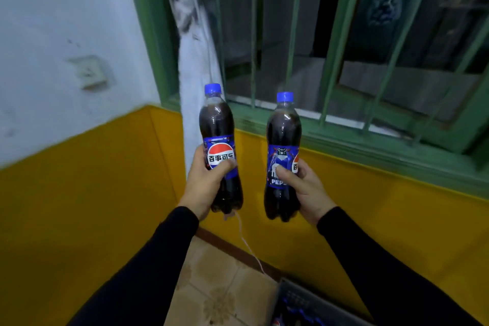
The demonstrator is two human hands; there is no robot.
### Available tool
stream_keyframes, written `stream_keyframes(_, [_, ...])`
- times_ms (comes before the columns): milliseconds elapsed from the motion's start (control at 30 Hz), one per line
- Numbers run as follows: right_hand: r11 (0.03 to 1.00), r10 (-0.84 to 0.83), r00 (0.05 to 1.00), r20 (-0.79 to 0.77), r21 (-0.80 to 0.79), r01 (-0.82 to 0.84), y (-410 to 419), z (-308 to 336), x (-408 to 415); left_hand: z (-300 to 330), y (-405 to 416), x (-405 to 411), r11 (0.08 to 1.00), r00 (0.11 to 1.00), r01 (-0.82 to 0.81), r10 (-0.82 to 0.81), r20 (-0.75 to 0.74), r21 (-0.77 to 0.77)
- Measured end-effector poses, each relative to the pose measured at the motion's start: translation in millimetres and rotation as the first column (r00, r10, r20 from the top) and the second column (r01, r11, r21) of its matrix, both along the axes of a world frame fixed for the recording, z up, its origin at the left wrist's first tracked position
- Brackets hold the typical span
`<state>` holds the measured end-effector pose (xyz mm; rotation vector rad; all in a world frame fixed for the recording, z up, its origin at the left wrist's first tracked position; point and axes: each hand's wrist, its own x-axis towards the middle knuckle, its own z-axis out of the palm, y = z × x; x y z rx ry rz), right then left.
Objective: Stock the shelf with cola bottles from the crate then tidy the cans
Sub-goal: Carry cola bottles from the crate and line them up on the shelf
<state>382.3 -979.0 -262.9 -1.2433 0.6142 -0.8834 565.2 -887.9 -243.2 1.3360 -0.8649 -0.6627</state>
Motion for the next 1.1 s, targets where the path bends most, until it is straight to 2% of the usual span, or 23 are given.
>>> stream_keyframes(167, [0.982, 0.163, 0.984, 0.072, -0.112, -0.154, 47, 69, 14, 63, 79, -3, 0.983, 0.984, -0.173, 0.175, 0.040, -0.065])
stream_keyframes(333, [0.925, 0.358, 0.927, 0.107, -0.171, -0.338, 105, 97, 27, 94, 172, -24, 0.928, 0.924, -0.362, 0.370, 0.092, -0.093])
stream_keyframes(567, [0.761, 0.640, 0.763, 0.086, -0.204, -0.615, 230, 121, 60, 114, 338, -54, 0.764, 0.755, -0.639, 0.645, 0.120, -0.088])
stream_keyframes(700, [0.635, 0.770, 0.632, 0.089, -0.211, -0.743, 321, 129, 75, 122, 445, -75, 0.615, 0.604, -0.781, 0.788, 0.114, -0.108])
stream_keyframes(867, [0.497, 0.866, 0.493, 0.076, -0.224, -0.838, 433, 137, 92, 127, 571, -95, 0.460, 0.447, -0.880, 0.886, 0.123, -0.117])
stream_keyframes(1000, [0.430, 0.903, 0.422, 0.086, -0.232, -0.873, 528, 137, 105, 131, 667, -103, 0.366, 0.355, -0.919, 0.930, 0.098, -0.145])
stream_keyframes(1100, [0.404, 0.914, 0.397, 0.079, -0.239, -0.883, 599, 137, 115, 134, 738, -105, 0.332, 0.321, -0.933, 0.942, 0.100, -0.139])
